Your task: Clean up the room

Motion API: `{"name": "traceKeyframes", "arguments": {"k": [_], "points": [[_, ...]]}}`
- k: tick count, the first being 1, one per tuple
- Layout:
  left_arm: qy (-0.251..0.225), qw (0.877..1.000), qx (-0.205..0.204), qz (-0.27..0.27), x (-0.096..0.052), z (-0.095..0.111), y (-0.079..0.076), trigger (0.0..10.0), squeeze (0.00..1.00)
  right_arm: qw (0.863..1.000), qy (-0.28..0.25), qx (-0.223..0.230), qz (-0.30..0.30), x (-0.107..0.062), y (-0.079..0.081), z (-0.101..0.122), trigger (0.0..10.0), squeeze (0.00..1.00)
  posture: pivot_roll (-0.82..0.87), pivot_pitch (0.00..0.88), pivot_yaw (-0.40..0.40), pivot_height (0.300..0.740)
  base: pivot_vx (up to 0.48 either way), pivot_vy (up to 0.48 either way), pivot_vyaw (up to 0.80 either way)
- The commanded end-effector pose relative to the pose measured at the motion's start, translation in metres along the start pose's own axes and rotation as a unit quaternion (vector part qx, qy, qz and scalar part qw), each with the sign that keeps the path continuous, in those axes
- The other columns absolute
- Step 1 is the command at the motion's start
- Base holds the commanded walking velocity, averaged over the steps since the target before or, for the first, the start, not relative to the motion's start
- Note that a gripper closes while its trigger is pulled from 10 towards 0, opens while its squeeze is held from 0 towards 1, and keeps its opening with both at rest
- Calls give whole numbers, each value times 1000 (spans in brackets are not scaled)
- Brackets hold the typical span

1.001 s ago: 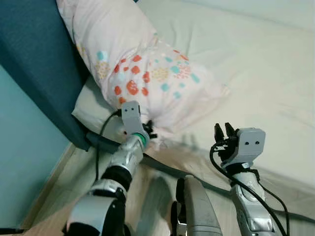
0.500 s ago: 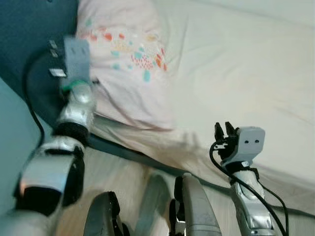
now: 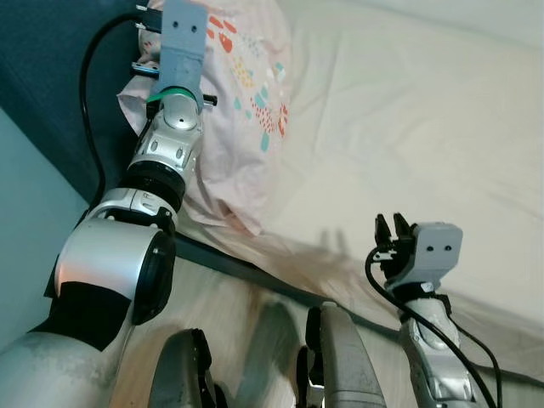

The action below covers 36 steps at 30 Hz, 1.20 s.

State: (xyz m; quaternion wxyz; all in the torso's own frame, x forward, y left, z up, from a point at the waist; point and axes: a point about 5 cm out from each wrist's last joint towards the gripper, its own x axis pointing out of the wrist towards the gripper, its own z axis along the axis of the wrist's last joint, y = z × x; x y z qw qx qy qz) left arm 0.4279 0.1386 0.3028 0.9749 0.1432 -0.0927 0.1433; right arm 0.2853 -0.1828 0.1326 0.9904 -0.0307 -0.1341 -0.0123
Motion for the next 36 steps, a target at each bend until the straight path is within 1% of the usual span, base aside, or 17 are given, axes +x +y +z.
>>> {"name": "traceKeyframes", "arguments": {"k": [1, 2, 3, 4, 10, 11, 12, 13, 21, 22, 23, 24, 25, 27, 29, 33, 36], "points": [[42, 999, 22, 22, -3, -27, 6, 10000, 0, 1000, 7, -2, -6, -4, -3, -4, 10000, 0, -153, 237, 56, 595, 0, 0, 0], [42, 998, 22, 44, -2, -29, 12, 10000, 478, 1000, 7, -1, -5, -3, -3, -4, 10000, 0, -153, 237, 56, 595, 0, 0, 0], [42, 998, 22, 44, -2, -29, 12, 10000, 478, 1000, 7, -1, -5, -3, -3, -4, 10000, 0, -153, 237, 56, 595, 0, 0, 0], [39, 996, 12, 78, -1, -30, 22, 10000, 1000, 1000, 6, -1, -2, -2, -2, -3, 10000, 0, -146, 237, 51, 595, 0, 0, 0], [5, 976, 10, 217, -1, -31, 57, 10000, 1000, 1000, 5, 1, 4, 0, 2, -3, 10000, 0, -143, 236, 51, 595, 0, 0, 0], [5, 976, 10, 217, -1, -31, 57, 10000, 1000, 1000, 5, 1, 4, 0, 2, -3, 10000, 0, -143, 236, 51, 595, 0, 0, 0], [-11, 972, 13, 234, -2, -31, 61, 10000, 459, 1000, 5, 2, 4, -1, 2, -3, 10000, 0, -143, 236, 51, 595, 0, 0, 0], [-26, 969, 17, 245, -3, -30, 64, 10000, 0, 1000, 6, 2, 4, -3, 2, -3, 10000, 0, -147, 237, 49, 595, 0, 0, 0], [-42, 979, 8, 200, -10, -42, 57, 10000, 0, 1000, 11, 1, 5, -7, 0, -5, 10000, 0, -138, 236, 57, 595, 0, 0, 0], [-12, 987, 4, 158, -20, -64, 53, 10000, 0, 1000, 11, 1, 3, -8, -1, -6, 10000, 0, -126, 238, 58, 595, 0, 0, 0], [-12, 987, 4, 158, -20, -64, 53, 10000, 0, 1000, 11, 1, 3, -8, -1, -6, 10000, 0, -126, 238, 58, 595, 0, 0, 0], [22, 993, -21, 115, -29, -79, 48, 10000, 0, 1000, 12, 1, 4, -8, -1, -6, 10000, 0, -115, 239, 60, 595, 0, 0, 0], [22, 993, -21, 115, -29, -79, 48, 10000, 0, 1000, 12, 1, 4, -8, -1, -6, 10000, 0, -115, 239, 60, 595, 0, 0, 0], [72, 989, -128, 23, -53, -96, 38, 10000, 0, 1000, 13, 3, 8, -8, 1, -7, 10000, 0, -110, 242, 59, 595, 0, 0, 0], [66, 980, -186, -13, -72, -95, 41, 10000, 0, 1000, 14, 4, 10, -8, 2, -7, 10000, 0, -100, 245, 56, 595, 0, 0, 0], [43, 971, -231, -39, -89, -87, 52, 10000, 0, 1000, 17, 6, 15, -8, 4, -9, 10000, 0, -87, 252, 55, 595, 0, 0, 0], [35, 969, -240, -43, -93, -83, 60, 10000, 0, 1000, 17, 7, 17, -8, 5, -9, 10000, 0, -79, 256, 58, 595, 0, 0, 0]]}}
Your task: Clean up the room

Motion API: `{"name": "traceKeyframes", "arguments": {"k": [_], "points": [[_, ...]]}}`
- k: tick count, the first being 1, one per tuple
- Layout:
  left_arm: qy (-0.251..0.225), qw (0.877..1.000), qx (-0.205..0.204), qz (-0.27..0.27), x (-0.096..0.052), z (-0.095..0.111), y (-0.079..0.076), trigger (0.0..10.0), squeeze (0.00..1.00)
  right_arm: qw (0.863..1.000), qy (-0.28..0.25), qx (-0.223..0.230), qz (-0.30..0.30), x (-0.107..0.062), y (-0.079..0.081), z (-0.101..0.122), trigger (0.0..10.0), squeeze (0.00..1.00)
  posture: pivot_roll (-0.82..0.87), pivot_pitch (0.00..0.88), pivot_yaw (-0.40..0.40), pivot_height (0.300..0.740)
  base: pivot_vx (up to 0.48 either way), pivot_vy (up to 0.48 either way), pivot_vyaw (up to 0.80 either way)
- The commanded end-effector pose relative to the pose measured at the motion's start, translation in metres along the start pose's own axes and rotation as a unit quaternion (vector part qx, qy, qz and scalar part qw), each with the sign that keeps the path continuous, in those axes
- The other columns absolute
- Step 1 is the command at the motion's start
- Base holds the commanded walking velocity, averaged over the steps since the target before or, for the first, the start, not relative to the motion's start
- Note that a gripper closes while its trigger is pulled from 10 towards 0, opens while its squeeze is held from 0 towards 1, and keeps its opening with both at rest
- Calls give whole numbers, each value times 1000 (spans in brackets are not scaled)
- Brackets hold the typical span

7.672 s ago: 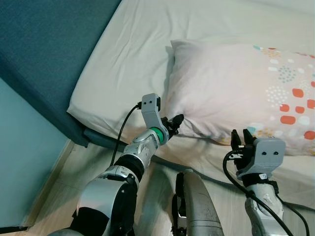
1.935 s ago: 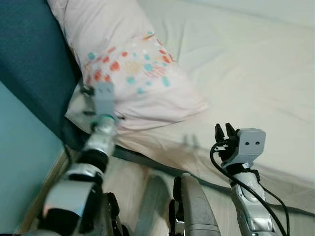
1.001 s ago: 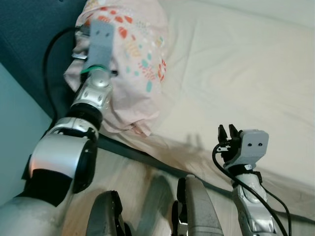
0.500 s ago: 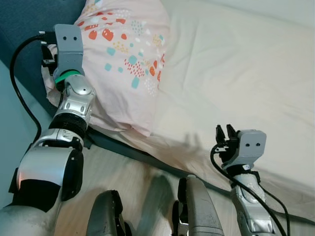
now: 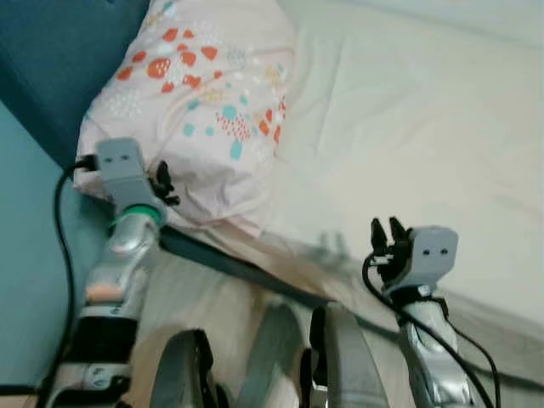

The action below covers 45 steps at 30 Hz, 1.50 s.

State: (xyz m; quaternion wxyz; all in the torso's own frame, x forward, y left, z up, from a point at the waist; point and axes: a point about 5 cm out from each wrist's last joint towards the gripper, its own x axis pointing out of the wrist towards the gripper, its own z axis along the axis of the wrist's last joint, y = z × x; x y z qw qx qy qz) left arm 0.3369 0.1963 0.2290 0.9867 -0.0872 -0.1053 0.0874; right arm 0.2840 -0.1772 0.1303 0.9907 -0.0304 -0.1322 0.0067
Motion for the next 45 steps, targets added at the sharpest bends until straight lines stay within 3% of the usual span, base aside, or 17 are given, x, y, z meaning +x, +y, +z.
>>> {"name": "traceKeyframes", "arguments": {"k": [1, 3, 4, 5, 6, 7, 8, 11, 13, 19, 22, 23, 27, 31, 45], "points": [[35, 999, -34, -16, -6, -6, 3, 10000, 0, 1000, 17, 6, -1, -6, 1, -8, 10000, 0, -79, 256, 58, 595, 0, 0, 0], [35, 999, -34, -16, -6, -6, 3, 10000, 0, 1000, 17, 6, -1, -6, 1, -8, 10000, 0, -79, 256, 58, 595, 0, 0, 0], [72, 993, -86, -43, -9, -8, 1, 10000, 0, 1000, 17, 8, -1, -6, 2, -8, 10000, 0, -79, 256, 58, 595, 0, 0, 0], [72, 993, -86, -43, -9, -8, 1, 10000, 0, 1000, 17, 8, -1, -6, 2, -8, 10000, 0, -79, 256, 58, 595, 0, 0, 0], [118, 982, -133, -62, -16, -21, -6, 10000, 67, 1000, 19, 10, 1, -6, 3, -9, 10000, 0, -79, 256, 58, 595, 0, 0, 0], [157, 976, -142, -58, -19, -40, -12, 10000, 1000, 1000, 18, 11, 3, -6, 5, -10, 10000, 0, -64, 258, 62, 595, 0, 0, 0], [157, 976, -142, -58, -19, -40, -12, 10000, 1000, 1000, 18, 11, 3, -6, 5, -10, 10000, 0, -64, 258, 62, 595, 0, 0, 0], [247, 945, -208, -58, -20, -84, -38, 10000, 1000, 1000, 12, 13, 3, -2, 7, -6, 10000, 0, -82, 255, 58, 595, 0, 0, 0], [259, 939, -220, -56, -18, -91, -45, 10000, 1000, 1000, 10, 12, 4, -1, 8, -6, 10000, 0, -95, 251, 58, 595, 0, 0, 0], [259, 936, -233, -45, -10, -94, -57, 10000, 1000, 1000, -2, 5, 14, 0, 9, -1, 10000, 0, -113, 248, 60, 595, 0, 0, 0], [225, 944, -226, -87, -1, -76, -64, 10000, 1000, 1000, -13, 12, 14, 0, 8, 6, 10000, 0, -115, 242, 57, 595, 0, 0, 0], [204, 949, -213, -112, 0, -66, -64, 10000, 0, 1000, -13, -4, 15, 0, 6, 7, 10000, 0, -110, 239, 52, 595, 0, 0, 0], [161, 954, -194, -159, -2, -45, -62, 10000, 0, 1000, -10, -21, 14, 3, 5, 6, 10000, 0, -99, 239, 45, 610, 0, 0, 0], [154, 954, -191, -172, -6, -41, -60, 10000, 0, 1000, -10, -16, 17, 6, 5, 6, 10000, 0, -92, 236, 37, 625, 0, 0, 0], [180, 952, -180, -171, -14, -57, -63, 10000, 0, 1000, -4, -19, 13, 4, 1, 4, 10000, 0, -102, 227, 37, 680, 0, 0, 0]]}}
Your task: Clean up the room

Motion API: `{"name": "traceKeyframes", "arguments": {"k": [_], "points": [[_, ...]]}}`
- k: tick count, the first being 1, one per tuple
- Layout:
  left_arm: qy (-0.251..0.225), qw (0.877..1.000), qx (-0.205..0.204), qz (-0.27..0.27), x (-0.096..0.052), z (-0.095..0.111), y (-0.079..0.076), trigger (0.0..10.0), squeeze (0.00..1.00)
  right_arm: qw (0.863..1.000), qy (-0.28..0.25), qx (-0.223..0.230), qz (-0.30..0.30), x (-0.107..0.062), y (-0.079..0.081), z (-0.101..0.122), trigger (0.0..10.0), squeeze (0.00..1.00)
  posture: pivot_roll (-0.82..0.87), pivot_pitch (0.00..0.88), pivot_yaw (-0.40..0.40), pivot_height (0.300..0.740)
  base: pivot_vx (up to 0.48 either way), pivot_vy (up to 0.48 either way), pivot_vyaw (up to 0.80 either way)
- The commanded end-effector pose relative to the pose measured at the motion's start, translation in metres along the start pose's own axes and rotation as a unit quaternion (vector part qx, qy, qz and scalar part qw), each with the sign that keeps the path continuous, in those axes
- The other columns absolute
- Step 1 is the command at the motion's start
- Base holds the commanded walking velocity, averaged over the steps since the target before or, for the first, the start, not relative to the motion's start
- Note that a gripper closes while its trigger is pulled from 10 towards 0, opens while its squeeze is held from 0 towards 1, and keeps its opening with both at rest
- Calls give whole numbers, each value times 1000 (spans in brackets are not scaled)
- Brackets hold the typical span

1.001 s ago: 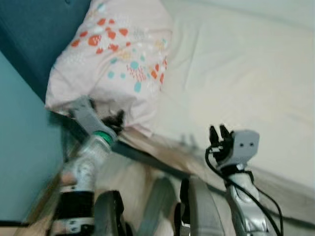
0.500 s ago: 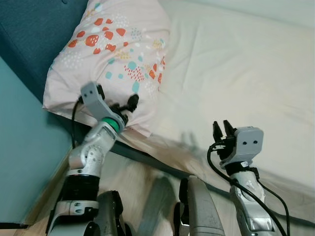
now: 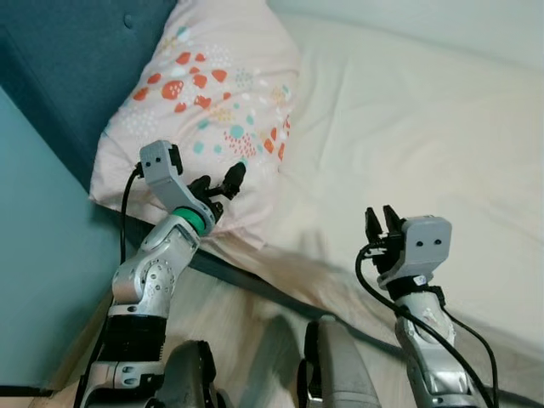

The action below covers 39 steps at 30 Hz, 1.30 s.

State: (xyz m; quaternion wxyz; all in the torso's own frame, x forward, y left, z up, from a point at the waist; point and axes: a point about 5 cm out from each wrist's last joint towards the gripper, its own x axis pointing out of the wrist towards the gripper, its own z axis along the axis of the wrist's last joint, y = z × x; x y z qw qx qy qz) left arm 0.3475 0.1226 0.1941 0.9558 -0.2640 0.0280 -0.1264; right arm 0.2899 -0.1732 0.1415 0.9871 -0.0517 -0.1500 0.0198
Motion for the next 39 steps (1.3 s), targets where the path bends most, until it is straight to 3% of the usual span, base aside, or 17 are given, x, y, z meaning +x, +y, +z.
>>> {"name": "traceKeyframes", "arguments": {"k": [1, 14, 35, 39], "points": [[20, 1000, 3, 17, -2, -11, 7, 10000, 0, 1000, 15, 0, -4, -5, -2, -6, 10000, 0, -102, 227, 37, 685, 0, 0, 0], [29, 999, 13, 24, -1, -16, 9, 10000, 0, 1000, 16, 0, -6, -4, -5, -7, 10000, 0, -104, 222, 34, 740, 0, 0, 0], [7, 997, 71, 23, 1, -18, 5, 10000, 0, 1000, 19, 2, -3, -2, -6, -9, 10000, 0, -113, 195, 20, 740, 0, 0, 0], [-8, 996, 88, 33, 2, -16, 5, 10000, 0, 1000, 20, 3, -1, -1, -6, -9, 10000, 0, -114, 192, 19, 740, 480, 0, 0]]}}
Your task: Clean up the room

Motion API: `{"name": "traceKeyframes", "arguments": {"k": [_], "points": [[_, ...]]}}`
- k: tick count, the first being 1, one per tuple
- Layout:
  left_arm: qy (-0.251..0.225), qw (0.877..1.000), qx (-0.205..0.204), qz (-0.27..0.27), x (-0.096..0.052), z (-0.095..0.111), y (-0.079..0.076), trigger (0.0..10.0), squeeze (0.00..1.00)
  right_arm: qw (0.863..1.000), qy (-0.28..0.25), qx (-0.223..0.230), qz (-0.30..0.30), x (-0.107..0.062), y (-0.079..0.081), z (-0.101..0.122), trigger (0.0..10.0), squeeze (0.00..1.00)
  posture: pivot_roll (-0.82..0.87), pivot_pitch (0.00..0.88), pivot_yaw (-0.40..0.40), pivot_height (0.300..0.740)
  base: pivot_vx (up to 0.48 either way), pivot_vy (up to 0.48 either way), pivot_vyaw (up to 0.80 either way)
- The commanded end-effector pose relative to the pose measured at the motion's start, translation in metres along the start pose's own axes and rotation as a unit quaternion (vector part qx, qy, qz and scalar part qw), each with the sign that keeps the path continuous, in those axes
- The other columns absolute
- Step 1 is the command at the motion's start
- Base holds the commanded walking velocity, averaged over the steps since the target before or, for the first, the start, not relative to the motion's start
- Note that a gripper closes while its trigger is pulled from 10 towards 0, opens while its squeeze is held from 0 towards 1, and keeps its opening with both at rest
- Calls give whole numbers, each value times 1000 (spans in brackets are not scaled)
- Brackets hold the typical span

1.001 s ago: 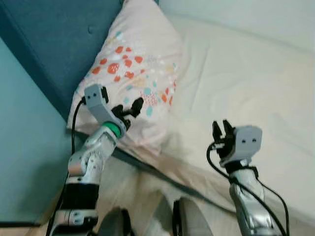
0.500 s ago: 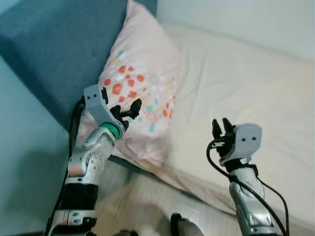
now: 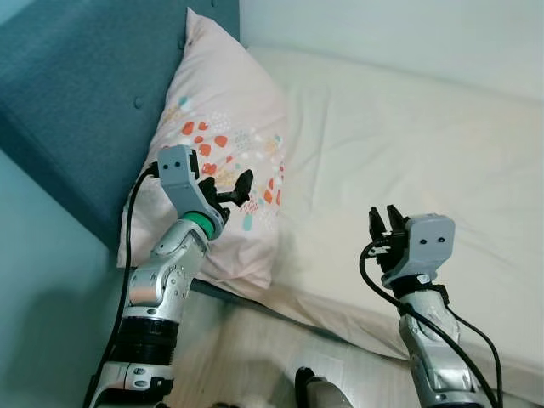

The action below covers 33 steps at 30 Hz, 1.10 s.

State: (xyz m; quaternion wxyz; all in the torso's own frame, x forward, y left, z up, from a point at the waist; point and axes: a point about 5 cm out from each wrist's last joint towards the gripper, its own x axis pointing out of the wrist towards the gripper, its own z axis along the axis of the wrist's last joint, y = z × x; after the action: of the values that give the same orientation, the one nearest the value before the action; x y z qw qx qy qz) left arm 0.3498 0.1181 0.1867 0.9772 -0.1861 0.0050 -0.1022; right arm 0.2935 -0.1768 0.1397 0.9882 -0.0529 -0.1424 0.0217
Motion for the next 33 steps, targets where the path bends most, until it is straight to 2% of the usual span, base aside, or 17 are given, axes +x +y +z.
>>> {"name": "traceKeyframes", "arguments": {"k": [1, 12, 33], "points": [[11, 1000, 7, 11, -1, -8, 3, 10000, 0, 1000, 12, 4, -4, -4, -2, -6, 10000, 0, -114, 192, 19, 740, 480, 0, 0], [10, 1000, 7, 16, 0, -9, 3, 10000, 0, 1000, 13, 6, -3, -5, -2, -7, 10000, 0, -114, 193, 21, 740, 418, 0, 0], [9, 1000, 6, 7, 0, -10, 2, 10000, 0, 1000, 13, 7, 0, -6, -1, -7, 10000, 0, -113, 198, 25, 740, 0, 0, 0]]}}
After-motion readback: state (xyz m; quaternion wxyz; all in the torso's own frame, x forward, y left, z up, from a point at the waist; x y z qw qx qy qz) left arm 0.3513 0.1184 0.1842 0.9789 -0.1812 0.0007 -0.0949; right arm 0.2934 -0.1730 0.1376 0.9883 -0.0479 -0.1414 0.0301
